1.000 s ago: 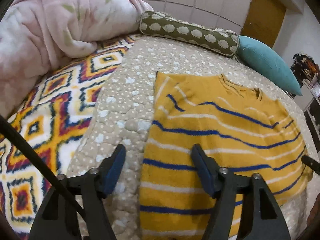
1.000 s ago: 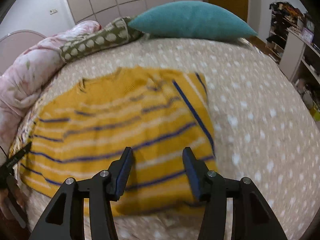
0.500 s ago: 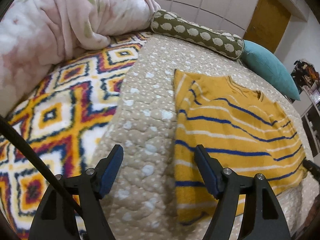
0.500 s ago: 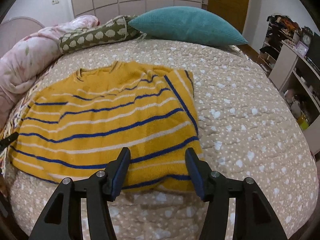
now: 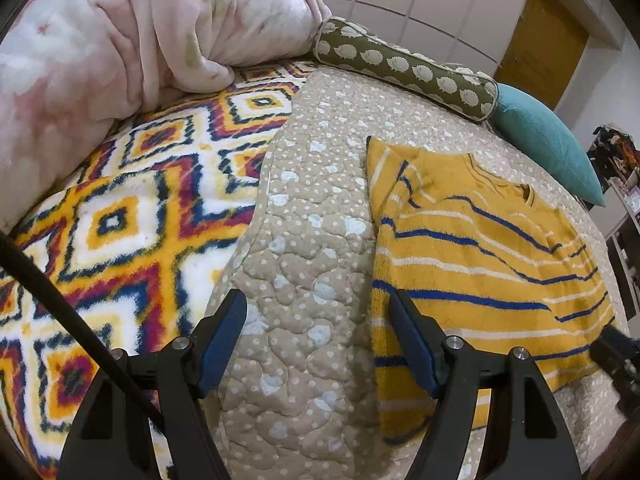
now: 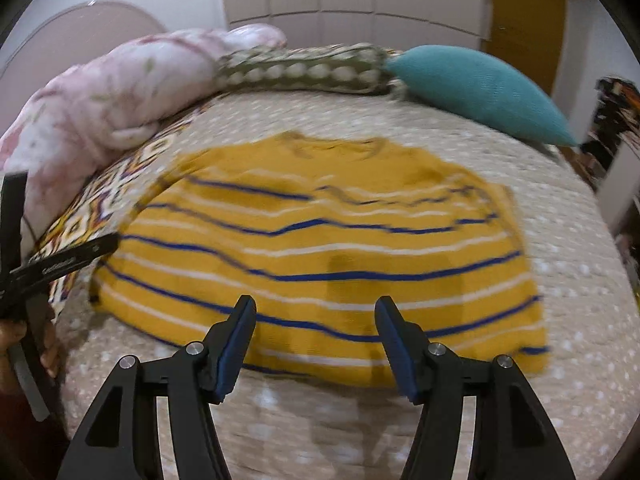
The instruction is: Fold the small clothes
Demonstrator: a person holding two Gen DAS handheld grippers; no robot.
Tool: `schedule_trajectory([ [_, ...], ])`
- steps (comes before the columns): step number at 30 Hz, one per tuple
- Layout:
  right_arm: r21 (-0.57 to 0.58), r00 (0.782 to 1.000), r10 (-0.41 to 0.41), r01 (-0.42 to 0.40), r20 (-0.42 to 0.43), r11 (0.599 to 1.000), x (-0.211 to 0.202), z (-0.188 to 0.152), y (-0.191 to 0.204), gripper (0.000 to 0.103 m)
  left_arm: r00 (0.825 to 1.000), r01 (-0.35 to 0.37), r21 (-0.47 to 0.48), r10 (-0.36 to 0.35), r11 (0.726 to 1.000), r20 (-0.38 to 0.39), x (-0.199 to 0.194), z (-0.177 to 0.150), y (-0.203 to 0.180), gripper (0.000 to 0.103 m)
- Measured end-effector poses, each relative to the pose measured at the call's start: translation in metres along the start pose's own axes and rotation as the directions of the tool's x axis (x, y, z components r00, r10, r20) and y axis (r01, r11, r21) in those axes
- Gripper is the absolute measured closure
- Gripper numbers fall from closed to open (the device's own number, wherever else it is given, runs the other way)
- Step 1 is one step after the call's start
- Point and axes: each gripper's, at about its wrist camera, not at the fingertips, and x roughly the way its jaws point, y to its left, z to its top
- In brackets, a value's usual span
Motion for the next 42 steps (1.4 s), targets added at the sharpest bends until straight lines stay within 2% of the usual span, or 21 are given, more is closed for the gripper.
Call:
schedule_trajectory([
  [7, -0.096, 0.997, 0.073, -0.075, -0.03, 0.993, 0.023, 0.0, 0.059, 0.038, 1.0, 0.002, 0.0, -0.002, 1.0, -0.006, 0.001, -0.001, 0.004, 0.031],
  [14, -0.152, 0.994, 0.099, -0.103, -0.037, 0.983, 0.026, -0.001, 0.089, 0.037, 1.0, 0.005, -0.016, -0.005, 1.0, -0.005, 0.0, -0.003, 0.011, 0.031],
  [21, -0.237, 0.992, 0.112, -0.121, -0.052, 0.964, 0.032, -0.006, 0.118, 0.037, 1.0, 0.011, -0.101, -0.009, 0.995, 0.029, -0.014, 0.002, 0.038, 0.031],
  [27, -0.396, 0.995, 0.09, -0.101, -0.047, 0.913, 0.036, -0.021, 0.156, 0.037, 0.998, 0.023, -0.187, -0.012, 0.982, 0.061, -0.024, 0.008, 0.064, 0.031],
  [29, -0.457, 0.997, 0.057, -0.073, -0.048, 0.886, 0.041, -0.027, 0.169, 0.037, 0.998, 0.021, -0.209, -0.008, 0.978, 0.062, -0.024, 0.009, 0.071, 0.031],
  [30, -0.504, 0.999, 0.017, -0.031, -0.034, 0.863, 0.045, -0.032, 0.178, 0.037, 0.998, 0.022, -0.219, -0.009, 0.975, 0.062, -0.024, 0.009, 0.074, 0.031],
  [33, -0.583, 0.997, -0.066, 0.083, 0.051, 0.808, 0.05, -0.04, 0.195, 0.036, 0.998, 0.023, -0.245, -0.008, 0.969, 0.061, -0.025, 0.01, 0.082, 0.031],
  [35, -0.611, 0.986, -0.124, 0.166, 0.111, 0.774, 0.053, -0.039, 0.205, 0.036, 0.998, 0.019, -0.256, -0.003, 0.966, 0.063, -0.025, 0.011, 0.086, 0.031],
  [42, -0.632, 0.968, -0.192, 0.251, 0.162, 0.733, 0.08, -0.018, 0.225, 0.04, 0.998, 0.015, -0.293, 0.004, 0.956, 0.062, -0.026, 0.012, 0.098, 0.031],
])
